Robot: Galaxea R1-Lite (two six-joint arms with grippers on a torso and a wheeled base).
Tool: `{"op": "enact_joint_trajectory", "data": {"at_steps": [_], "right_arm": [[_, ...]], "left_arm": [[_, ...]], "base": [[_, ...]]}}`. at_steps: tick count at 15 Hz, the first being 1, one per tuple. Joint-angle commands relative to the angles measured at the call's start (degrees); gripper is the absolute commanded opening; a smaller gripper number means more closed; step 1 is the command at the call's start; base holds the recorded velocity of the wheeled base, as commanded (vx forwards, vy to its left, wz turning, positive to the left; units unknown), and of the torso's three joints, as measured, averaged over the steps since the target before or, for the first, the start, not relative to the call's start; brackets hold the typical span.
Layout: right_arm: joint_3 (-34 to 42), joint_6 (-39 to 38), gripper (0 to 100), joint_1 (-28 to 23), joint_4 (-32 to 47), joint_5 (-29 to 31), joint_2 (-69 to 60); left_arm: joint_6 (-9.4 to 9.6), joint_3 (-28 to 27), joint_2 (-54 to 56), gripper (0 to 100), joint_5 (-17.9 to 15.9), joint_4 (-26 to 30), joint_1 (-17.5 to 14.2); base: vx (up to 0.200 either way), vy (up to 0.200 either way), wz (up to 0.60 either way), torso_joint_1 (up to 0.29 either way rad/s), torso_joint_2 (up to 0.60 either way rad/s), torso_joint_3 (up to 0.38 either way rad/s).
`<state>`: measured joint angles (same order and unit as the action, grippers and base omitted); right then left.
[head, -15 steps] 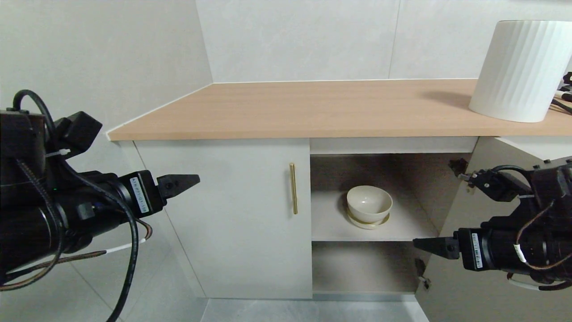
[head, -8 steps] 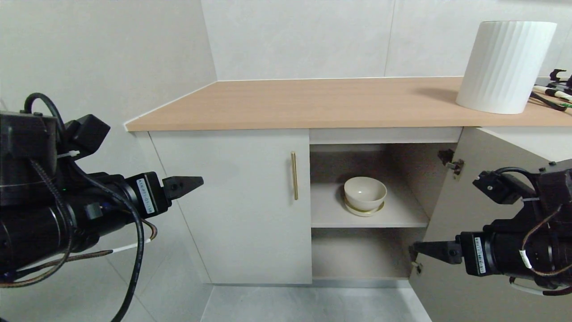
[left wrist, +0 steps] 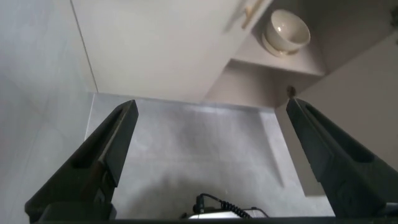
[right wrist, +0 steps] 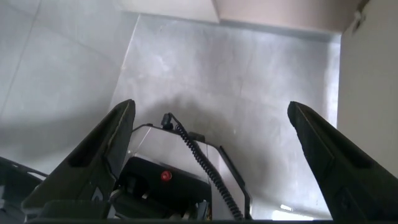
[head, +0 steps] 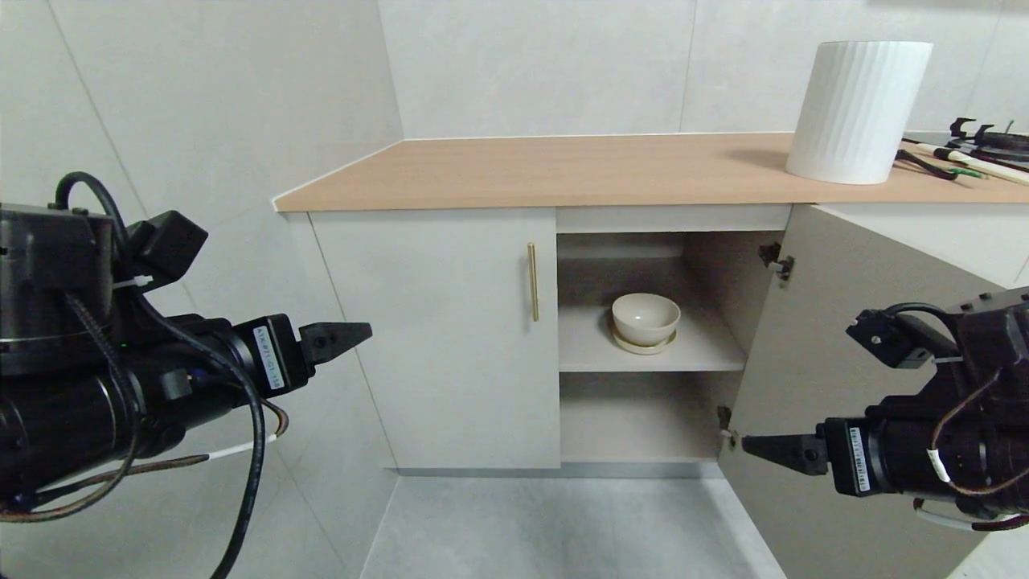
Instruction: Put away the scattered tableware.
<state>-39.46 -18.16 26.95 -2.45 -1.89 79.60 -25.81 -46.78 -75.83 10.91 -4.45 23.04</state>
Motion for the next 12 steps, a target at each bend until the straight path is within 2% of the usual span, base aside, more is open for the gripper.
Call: {"op": "enact_joint_trajectory", "data": {"at_steps": [1,3,9,12], "right_arm": [[0.1,0.0,100,0.0,0.0,0.0,0.6],[0.1,0.0,100,0.0,0.0,0.0,0.6],[1.1,0.0,100,0.1,0.0,0.5,-1.1],[4.0,0.1,100,0.1,0.0,-0.2,-5.5]], "left_arm": [[-0.03,0.0,-0.2,100,0.0,0.0,0.0],[-0.03,0.0,-0.2,100,0.1,0.1,0.0],[0.06,0.4,-0.8,100,-0.2,0.1,0.1],[0.14,0.4,-1.0,100,-0.1,0.0,0.2]], "base": [[-0.2,0.0,0.0,0.002,0.0,0.007],[-0.2,0.0,0.0,0.002,0.0,0.005],[0.0,0.0,0.0,0.0,0.0,0.0],[0.0,0.0,0.0,0.0,0.0,0.0]]}}
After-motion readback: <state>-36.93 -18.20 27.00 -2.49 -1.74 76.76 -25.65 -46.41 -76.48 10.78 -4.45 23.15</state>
